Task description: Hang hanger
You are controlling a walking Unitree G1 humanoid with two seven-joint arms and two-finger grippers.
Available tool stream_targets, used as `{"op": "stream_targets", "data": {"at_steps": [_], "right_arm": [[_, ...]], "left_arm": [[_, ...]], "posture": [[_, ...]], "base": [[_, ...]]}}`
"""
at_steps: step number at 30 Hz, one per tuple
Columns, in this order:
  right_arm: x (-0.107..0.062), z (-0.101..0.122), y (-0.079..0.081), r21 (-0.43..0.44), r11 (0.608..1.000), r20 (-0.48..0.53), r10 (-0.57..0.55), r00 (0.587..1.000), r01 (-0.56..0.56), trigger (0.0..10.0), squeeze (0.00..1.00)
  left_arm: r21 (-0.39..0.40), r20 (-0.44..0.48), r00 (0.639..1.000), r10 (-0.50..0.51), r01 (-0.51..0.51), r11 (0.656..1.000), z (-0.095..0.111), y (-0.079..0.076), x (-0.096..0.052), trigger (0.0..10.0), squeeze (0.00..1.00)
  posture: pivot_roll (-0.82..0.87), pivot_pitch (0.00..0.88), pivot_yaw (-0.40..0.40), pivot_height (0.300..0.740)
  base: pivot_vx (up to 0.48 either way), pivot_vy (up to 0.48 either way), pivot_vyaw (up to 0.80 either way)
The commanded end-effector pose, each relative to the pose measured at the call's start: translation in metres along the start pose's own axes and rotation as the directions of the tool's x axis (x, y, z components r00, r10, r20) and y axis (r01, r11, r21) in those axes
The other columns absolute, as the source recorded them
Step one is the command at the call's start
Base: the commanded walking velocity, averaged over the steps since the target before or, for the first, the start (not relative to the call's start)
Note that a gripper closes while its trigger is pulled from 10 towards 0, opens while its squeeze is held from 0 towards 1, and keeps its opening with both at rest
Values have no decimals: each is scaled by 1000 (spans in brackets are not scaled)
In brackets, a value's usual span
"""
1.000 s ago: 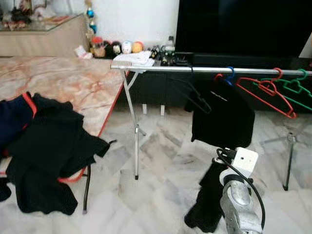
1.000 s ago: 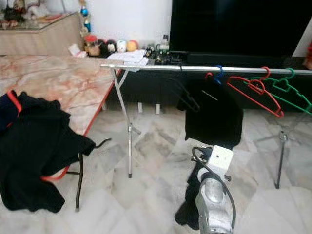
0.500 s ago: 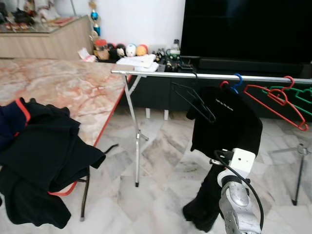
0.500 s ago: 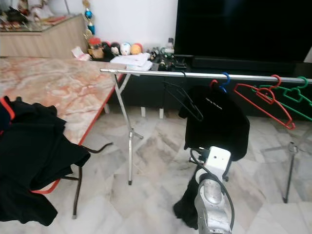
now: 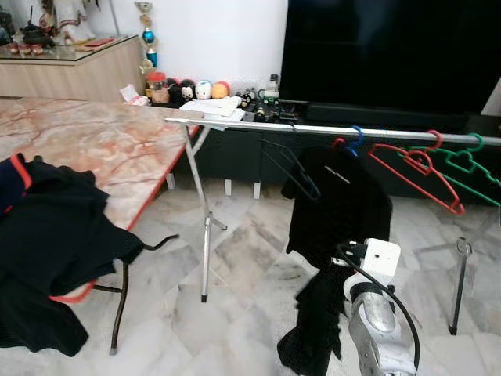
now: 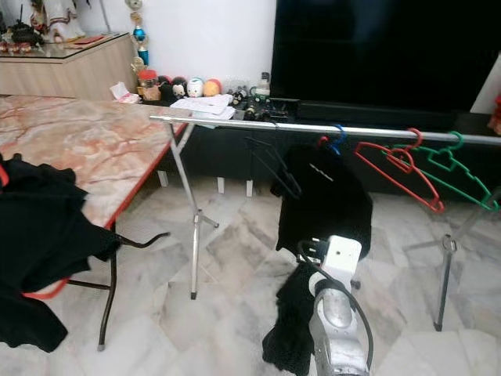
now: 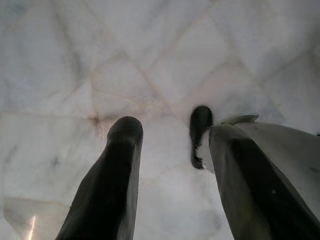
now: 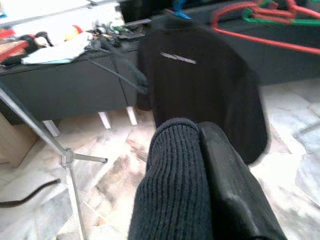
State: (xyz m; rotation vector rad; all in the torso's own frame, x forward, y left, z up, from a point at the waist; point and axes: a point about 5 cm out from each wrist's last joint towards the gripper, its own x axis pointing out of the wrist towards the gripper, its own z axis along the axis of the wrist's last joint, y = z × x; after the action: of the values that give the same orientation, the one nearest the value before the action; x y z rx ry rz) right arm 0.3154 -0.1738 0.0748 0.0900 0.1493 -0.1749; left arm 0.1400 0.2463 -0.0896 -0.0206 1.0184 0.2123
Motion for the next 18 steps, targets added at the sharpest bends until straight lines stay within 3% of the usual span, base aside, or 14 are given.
{"op": "stream_targets", "data": {"at_steps": [1,12,18], "right_arm": [[2,10,0,-6,1000,47,2,999,-2,10000,0],[1,1,2,-47,996,13,72,997,-71,10000,0],[0,-3,2,-49,996,1,81,997,-80,10000,0]], "left_arm": [[-1,-18,1000,-2,2,1000,-4,-1,-1,10000,0],[-11,-8,1000,-1,1,1000,-3,-3,0,10000,0],[-70,81,996,43,-38,997,12,4,1,10000,0]], "posture": [[28,0,48,740],[30,4,42,740],[35,14,46,740]], "base": [[0,-472,0],[0,-456,0],[0,0,0]]}}
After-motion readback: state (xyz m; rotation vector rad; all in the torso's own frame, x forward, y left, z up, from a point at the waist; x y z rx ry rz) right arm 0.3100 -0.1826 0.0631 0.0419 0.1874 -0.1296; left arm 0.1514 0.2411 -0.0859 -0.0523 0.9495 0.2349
